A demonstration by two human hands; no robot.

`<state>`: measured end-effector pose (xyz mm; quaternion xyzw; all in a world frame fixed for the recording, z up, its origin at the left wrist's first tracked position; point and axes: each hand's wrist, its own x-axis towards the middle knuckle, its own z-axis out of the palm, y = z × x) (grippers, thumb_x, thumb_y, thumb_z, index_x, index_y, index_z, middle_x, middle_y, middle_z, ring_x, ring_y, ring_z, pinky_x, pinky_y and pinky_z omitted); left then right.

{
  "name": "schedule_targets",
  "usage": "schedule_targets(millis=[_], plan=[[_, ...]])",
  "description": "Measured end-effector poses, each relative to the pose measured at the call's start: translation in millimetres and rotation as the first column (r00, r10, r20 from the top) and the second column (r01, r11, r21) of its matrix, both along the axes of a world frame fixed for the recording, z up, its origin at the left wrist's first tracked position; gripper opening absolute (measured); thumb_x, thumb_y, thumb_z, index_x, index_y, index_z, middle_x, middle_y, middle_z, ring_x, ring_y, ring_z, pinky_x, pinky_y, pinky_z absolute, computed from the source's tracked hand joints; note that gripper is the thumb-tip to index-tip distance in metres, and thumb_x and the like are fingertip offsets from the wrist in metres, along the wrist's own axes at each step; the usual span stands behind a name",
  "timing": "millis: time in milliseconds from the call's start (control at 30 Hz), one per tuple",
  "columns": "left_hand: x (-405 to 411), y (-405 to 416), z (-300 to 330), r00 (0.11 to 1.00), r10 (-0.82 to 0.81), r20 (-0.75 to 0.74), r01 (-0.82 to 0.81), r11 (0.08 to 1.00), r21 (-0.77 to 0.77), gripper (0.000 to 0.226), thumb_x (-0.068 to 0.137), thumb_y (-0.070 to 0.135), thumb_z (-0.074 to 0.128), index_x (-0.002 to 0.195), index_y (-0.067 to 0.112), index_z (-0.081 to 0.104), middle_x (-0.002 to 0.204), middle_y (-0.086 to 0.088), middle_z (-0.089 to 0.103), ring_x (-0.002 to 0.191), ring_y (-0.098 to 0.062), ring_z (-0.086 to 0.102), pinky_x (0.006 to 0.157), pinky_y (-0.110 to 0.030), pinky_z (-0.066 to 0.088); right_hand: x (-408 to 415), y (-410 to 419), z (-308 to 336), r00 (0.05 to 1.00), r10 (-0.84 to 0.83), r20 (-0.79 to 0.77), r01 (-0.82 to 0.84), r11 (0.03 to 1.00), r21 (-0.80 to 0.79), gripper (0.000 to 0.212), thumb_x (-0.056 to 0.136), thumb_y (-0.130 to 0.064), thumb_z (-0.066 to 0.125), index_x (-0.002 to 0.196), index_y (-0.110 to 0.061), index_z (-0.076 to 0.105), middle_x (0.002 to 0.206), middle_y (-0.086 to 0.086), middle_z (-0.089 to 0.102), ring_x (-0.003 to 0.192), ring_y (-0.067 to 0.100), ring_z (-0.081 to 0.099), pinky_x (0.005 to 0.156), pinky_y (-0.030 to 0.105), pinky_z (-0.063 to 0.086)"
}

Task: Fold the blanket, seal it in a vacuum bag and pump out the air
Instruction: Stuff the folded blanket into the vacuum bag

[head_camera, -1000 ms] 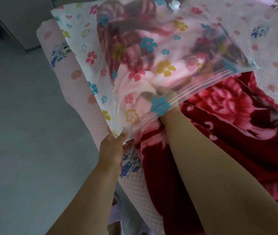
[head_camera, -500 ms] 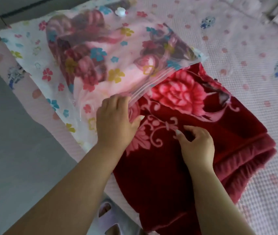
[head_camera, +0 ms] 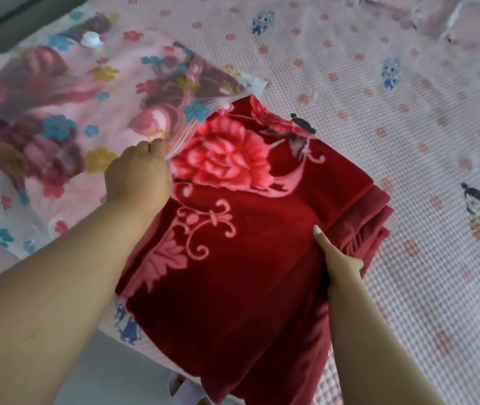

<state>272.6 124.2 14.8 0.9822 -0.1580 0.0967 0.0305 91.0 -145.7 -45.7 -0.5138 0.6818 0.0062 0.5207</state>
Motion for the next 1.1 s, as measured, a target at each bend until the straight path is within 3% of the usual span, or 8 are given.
schedule_targets(millis=[133,267,367,433,767,900,1000,1100], plan=[[17,-8,1,0.991,-0.101,-0.091,0.101,0.995,-0.007,0.046,0.088,0.002,0.049,0.134,0.008,0.051,0.105,-0.026,0.062,0.093,-0.046,0.058,0.073,-0.048,0.046,7,-9,-6,0.989,-0.013,0.148,-0.015,0.982,0.186,0.124,0.031,-0.053,0.091,0.136,-0.005,0.044,0.122,0.010,0.061,0.100,0.027,0.063,0.078,0.036,0.053],[21,-20,3,0.976,-0.147,-0.161,0.130,0.985,-0.114,0.027,0.091,0.005,0.046,0.113,0.005,0.060,0.101,-0.025,0.064,0.091,-0.044,0.060,0.075,-0.045,0.045,21,-14,-6,0.976,0.028,0.218,-0.081,0.968,0.239,0.083,0.038,-0.042,0.093,0.109,-0.008,0.064,0.085,0.002,0.070,0.072,0.018,0.067,0.047,0.022,0.050],[20,-21,3,0.970,-0.149,-0.190,0.114,0.976,-0.184,0.025,0.091,0.005,0.045,0.110,0.007,0.062,0.098,-0.021,0.065,0.089,-0.040,0.059,0.072,-0.041,0.044,21,-20,-8,0.979,0.109,0.175,-0.142,0.971,0.191,0.114,0.034,-0.057,0.090,0.132,-0.010,0.053,0.122,0.009,0.062,0.106,0.025,0.062,0.084,0.039,0.054],[20,-19,4,0.966,-0.152,-0.207,0.105,0.970,-0.220,0.026,0.091,0.005,0.045,0.111,0.008,0.062,0.099,-0.019,0.066,0.090,-0.039,0.059,0.072,-0.039,0.043,17,-19,-5,0.977,0.158,0.141,-0.176,0.976,0.129,0.139,0.025,-0.074,0.083,0.143,-0.015,0.040,0.144,0.009,0.045,0.127,0.031,0.048,0.105,0.048,0.042],[18,-21,1,0.963,-0.152,-0.223,0.069,0.937,-0.343,0.028,0.094,0.006,0.047,0.116,0.007,0.063,0.103,-0.016,0.069,0.094,-0.036,0.061,0.076,-0.037,0.044,39,17,14,0.910,0.200,0.362,-0.249,0.964,0.095,0.127,0.026,-0.070,0.085,0.133,-0.012,0.051,0.123,0.004,0.064,0.105,0.023,0.064,0.098,0.040,0.050],[13,-27,5,0.967,-0.167,-0.195,0.095,0.938,-0.333,0.027,0.091,0.005,0.052,0.116,0.009,0.064,0.106,-0.020,0.068,0.098,-0.039,0.062,0.081,-0.040,0.044,96,70,23,0.768,0.429,0.476,-0.476,0.879,-0.024,0.100,0.026,-0.071,0.084,0.113,-0.023,0.065,0.112,-0.006,0.071,0.103,0.014,0.066,0.098,0.038,0.050],[13,-20,9,0.966,-0.140,-0.217,0.056,0.935,-0.351,0.027,0.091,0.006,0.054,0.115,0.011,0.064,0.108,-0.016,0.069,0.101,-0.036,0.063,0.084,-0.035,0.042,109,69,37,0.743,0.553,0.377,-0.580,0.813,-0.048,0.118,0.029,-0.074,0.082,0.130,-0.020,0.053,0.125,-0.001,0.064,0.113,0.018,0.061,0.101,0.039,0.047],[21,-14,12,0.954,-0.117,-0.276,0.018,0.941,-0.337,0.017,0.092,0.016,0.055,0.107,0.017,0.064,0.101,-0.009,0.071,0.096,-0.032,0.064,0.073,-0.032,0.041,82,30,59,0.829,0.539,0.147,-0.529,0.842,-0.102,0.125,0.037,-0.085,0.069,0.133,-0.007,0.049,0.129,0.010,0.059,0.117,0.028,0.056,0.103,0.044,0.044]])
